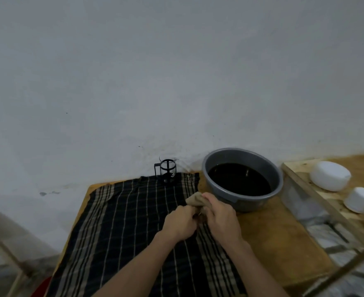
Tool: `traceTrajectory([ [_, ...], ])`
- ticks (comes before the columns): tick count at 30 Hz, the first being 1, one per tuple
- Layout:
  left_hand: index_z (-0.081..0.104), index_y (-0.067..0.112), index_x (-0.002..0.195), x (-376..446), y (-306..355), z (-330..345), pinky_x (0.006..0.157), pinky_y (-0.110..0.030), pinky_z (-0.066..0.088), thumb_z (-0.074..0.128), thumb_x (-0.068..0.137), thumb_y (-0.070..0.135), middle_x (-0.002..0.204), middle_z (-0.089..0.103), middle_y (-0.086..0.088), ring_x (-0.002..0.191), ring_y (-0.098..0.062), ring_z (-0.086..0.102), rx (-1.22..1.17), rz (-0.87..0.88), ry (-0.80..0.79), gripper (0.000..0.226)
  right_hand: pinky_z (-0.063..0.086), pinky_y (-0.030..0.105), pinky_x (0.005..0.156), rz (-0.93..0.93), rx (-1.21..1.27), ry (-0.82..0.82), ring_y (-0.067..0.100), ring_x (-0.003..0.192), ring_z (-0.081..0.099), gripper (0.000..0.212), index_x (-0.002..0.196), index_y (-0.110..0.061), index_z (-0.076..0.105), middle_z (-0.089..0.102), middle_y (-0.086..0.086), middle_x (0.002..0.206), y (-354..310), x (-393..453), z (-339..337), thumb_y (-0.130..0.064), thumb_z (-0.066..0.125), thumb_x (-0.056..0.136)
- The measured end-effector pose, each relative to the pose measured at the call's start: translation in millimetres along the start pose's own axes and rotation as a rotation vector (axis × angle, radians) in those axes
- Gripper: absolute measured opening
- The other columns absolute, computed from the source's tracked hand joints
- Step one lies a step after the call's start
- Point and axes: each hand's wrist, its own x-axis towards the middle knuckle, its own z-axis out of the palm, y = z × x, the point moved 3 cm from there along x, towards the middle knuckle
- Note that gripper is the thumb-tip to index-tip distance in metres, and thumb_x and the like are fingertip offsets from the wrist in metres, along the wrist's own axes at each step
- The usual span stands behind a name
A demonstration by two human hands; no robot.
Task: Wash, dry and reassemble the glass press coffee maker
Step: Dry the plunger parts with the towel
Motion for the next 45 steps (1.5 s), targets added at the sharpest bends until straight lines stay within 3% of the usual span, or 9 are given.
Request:
traceTrajectory([
  [8,0.060,0.015,0.114,-1.7,-3.0,-1.5,0.086,-0.044,0.053,0.042,0.096,0.029,0.113,0.063,-0.011,0.102,-0.032,0.062,0.077,0.012,-0.047,0.029,0.040,0.019,0.062,0.064,-0.190,0.021,0.009,0.074,0.066,0.025,0.106,-0.027,0.067,0.072,-0.003,0.084,-3.3,-2.5,-7.5,-0.041,0.048,0.097],
  [12,0.063,0.020,0.116,-1.9,-17.9,-3.7,0.085,-0.043,0.054,0.040,0.094,0.030,0.112,0.066,-0.010,0.101,-0.032,0.063,-0.023,-0.023,-0.050,0.033,0.039,0.014,0.055,0.253,0.142,0.228,0.003,0.060,0.058,0.030,0.070,-0.026,0.060,0.061,-0.006,0.062,-1.7,-1.2,-18.1,-0.029,0.050,0.099],
  [16,0.066,0.018,0.104,0.9,-30.9,-13.4,0.081,-0.044,0.056,0.042,0.095,0.034,0.102,0.069,-0.009,0.092,-0.029,0.066,-0.139,-0.012,-0.087,0.030,0.051,0.030,0.069,0.490,0.626,0.263,0.015,0.080,0.065,0.031,0.085,-0.019,0.070,0.070,0.003,0.084,-0.3,3.6,-34.1,-0.034,0.046,0.099],
  [21,0.065,0.010,0.100,5.0,-13.0,-19.0,0.083,-0.047,0.056,0.045,0.088,0.023,0.099,0.068,-0.011,0.089,-0.028,0.065,-0.311,0.045,-0.118,0.027,0.047,0.023,0.096,0.145,0.304,-0.097,0.003,0.112,0.058,0.032,0.123,-0.021,0.063,0.064,-0.008,0.121,-12.4,8.8,-2.4,-0.020,0.063,0.092],
  [25,0.068,0.012,0.094,3.4,-3.2,-15.4,0.081,-0.042,0.057,0.049,0.090,0.027,0.096,0.071,-0.007,0.087,-0.024,0.067,-0.312,0.028,-0.117,0.024,0.054,0.028,0.076,0.039,0.022,0.045,0.010,0.087,0.066,0.022,0.112,-0.020,0.066,0.072,-0.004,0.094,0.3,13.1,0.3,-0.018,0.058,0.092],
  [31,0.065,0.017,0.108,3.1,-0.7,-11.3,0.080,-0.038,0.056,0.051,0.090,0.026,0.105,0.066,-0.005,0.094,-0.025,0.065,-0.015,-0.074,-0.036,0.025,0.041,0.025,0.058,0.213,-0.279,-0.187,0.010,0.065,0.056,0.040,0.075,-0.023,0.057,0.061,-0.006,0.071,0.5,18.3,0.5,-0.053,0.041,0.096],
  [38,0.072,0.018,0.100,8.3,-13.7,-11.7,0.080,-0.041,0.058,0.048,0.095,0.027,0.099,0.070,-0.009,0.091,-0.029,0.068,-0.178,-0.086,-0.067,0.026,0.052,0.038,0.087,0.697,0.670,0.132,0.018,0.093,0.065,0.030,0.098,-0.020,0.071,0.071,0.004,0.097,22.0,18.1,-14.1,-0.037,0.047,0.099],
  [41,0.074,0.019,0.097,15.3,-19.4,-19.5,0.078,-0.043,0.059,0.050,0.095,0.029,0.089,0.069,-0.004,0.082,-0.027,0.068,-0.262,-0.091,-0.051,0.026,0.053,0.033,0.085,0.609,0.924,0.011,0.019,0.096,0.067,0.026,0.099,-0.024,0.072,0.074,0.004,0.099,15.9,19.6,-27.9,-0.036,0.049,0.098],
  [45,0.072,0.017,0.093,24.0,-5.0,-22.6,0.078,-0.044,0.059,0.050,0.091,0.023,0.091,0.072,-0.008,0.084,-0.027,0.069,-0.358,-0.057,-0.041,0.023,0.042,0.018,0.087,0.296,0.376,-0.126,0.006,0.103,0.059,0.025,0.116,-0.020,0.068,0.065,-0.009,0.110,-0.8,30.4,-12.3,-0.028,0.061,0.093],
])
